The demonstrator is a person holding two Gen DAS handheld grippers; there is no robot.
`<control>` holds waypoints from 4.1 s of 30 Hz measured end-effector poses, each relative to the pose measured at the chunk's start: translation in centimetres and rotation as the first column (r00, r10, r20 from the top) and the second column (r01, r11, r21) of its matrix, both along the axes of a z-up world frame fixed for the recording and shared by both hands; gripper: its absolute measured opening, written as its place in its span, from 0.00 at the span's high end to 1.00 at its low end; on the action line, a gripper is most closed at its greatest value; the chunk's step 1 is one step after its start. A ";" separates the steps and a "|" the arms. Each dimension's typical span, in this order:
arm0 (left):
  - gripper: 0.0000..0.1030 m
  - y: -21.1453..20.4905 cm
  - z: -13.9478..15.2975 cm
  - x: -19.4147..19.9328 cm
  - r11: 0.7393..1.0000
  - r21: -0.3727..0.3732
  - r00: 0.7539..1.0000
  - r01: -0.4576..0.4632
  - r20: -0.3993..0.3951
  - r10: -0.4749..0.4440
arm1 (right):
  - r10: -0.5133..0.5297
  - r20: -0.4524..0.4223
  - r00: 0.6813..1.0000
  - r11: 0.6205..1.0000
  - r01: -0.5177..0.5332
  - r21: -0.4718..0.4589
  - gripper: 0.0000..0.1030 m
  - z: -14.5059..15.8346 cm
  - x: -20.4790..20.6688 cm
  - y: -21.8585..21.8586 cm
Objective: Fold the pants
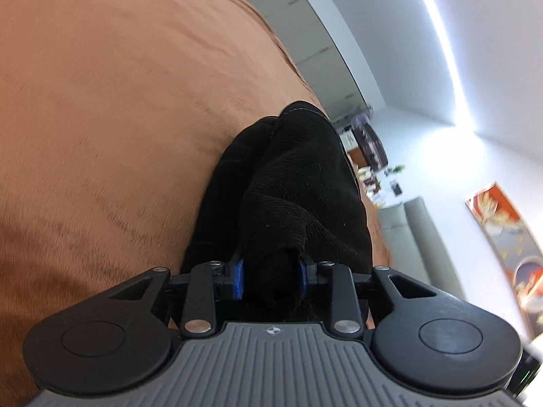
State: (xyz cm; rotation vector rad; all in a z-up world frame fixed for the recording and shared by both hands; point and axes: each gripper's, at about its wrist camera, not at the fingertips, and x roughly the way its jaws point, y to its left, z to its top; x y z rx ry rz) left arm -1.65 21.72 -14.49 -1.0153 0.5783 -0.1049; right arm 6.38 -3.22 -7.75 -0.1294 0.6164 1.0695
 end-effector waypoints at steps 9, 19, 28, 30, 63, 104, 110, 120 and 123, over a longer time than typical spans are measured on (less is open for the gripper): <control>0.64 0.9 -0.9 -1.2 1.000 -0.023 1.000 0.010 0.015 -0.009 | -0.174 0.016 0.985 0.983 0.174 -0.060 0.51 4.6 8.9 7.3; 0.68 1.2 -2.4 -3.2 0.999 -0.021 0.999 -0.023 -0.049 0.022 | -0.129 0.024 0.991 0.940 0.130 -0.317 0.53 -0.6 14.1 19.5; 0.68 0.9 2.8 -3.9 0.994 0.075 0.995 -0.074 0.078 0.068 | -0.133 0.007 0.991 0.966 0.131 -0.221 0.54 -0.5 14.7 16.8; 0.68 0.1 4.7 -3.0 0.986 0.160 0.993 -0.057 0.109 0.040 | -0.153 -0.015 0.988 0.979 0.149 -0.141 0.54 0.0 14.7 14.9; 0.33 -9.5 8.0 -0.1 0.787 0.604 0.992 0.123 -0.084 -0.091 | -0.292 -0.078 0.953 0.955 0.296 0.038 0.42 -1.6 -0.2 -3.0; 0.01 -5.0 5.1 10.5 0.861 0.407 0.942 0.304 -0.262 -0.209 | -0.307 -0.358 0.882 0.935 0.350 0.061 0.15 -2.9 11.3 -7.5; 0.00 -2.3 1.4 12.0 0.925 0.171 0.920 0.339 -0.266 -0.288 | -0.239 -0.523 0.818 0.948 0.314 0.059 0.07 -6.0 15.3 -6.7; 0.00 0.7 -1.6 12.9 0.896 -0.028 0.874 0.443 -0.208 -0.439 | -0.033 -0.769 0.639 0.946 0.269 0.183 0.05 -11.0 19.4 -5.1; 0.00 1.1 -1.9 13.3 0.885 -0.043 0.865 0.464 -0.195 -0.463 | 0.011 -0.787 0.617 0.947 0.245 0.205 0.04 -11.7 19.8 -4.2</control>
